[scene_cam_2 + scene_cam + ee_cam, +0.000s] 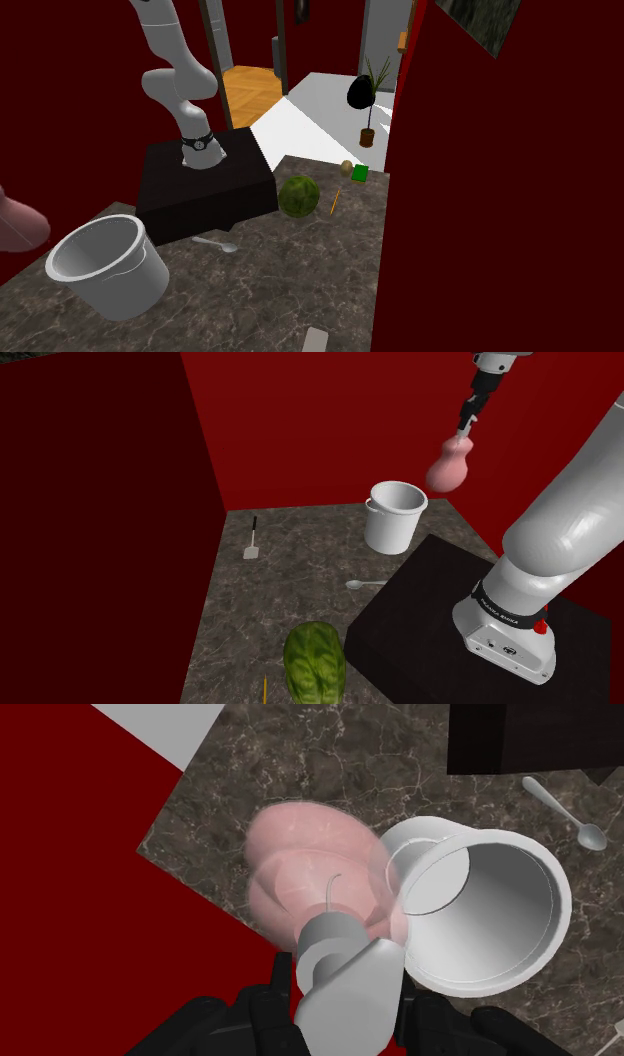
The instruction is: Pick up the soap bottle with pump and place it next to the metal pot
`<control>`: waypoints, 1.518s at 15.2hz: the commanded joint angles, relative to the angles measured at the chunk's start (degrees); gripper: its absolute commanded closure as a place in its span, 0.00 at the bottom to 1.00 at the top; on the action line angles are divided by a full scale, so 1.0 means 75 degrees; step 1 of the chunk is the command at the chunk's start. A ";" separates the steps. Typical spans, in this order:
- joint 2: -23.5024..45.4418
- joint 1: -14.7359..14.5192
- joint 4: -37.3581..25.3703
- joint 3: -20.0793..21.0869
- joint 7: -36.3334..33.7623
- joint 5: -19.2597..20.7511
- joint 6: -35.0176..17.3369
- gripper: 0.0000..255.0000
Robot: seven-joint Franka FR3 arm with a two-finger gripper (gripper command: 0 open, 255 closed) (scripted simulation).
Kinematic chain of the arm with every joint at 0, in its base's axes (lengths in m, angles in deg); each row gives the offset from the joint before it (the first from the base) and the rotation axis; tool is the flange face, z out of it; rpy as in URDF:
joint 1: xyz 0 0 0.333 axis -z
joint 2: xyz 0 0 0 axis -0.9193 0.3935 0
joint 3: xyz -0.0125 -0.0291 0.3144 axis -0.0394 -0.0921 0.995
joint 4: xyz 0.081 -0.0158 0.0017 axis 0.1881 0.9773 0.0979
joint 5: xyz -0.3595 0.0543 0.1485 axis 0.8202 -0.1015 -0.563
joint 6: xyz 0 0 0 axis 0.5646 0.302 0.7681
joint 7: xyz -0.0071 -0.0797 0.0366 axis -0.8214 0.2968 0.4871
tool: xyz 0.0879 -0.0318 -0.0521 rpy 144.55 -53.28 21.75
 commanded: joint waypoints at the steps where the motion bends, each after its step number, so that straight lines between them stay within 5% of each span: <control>1: 0.0048 0.0005 0.0148 -0.0003 0.0038 -0.0043 -0.0198 1.00; 23: 0.1177 0.0178 0.1355 0.0117 0.0828 -0.1079 -0.2244 1.00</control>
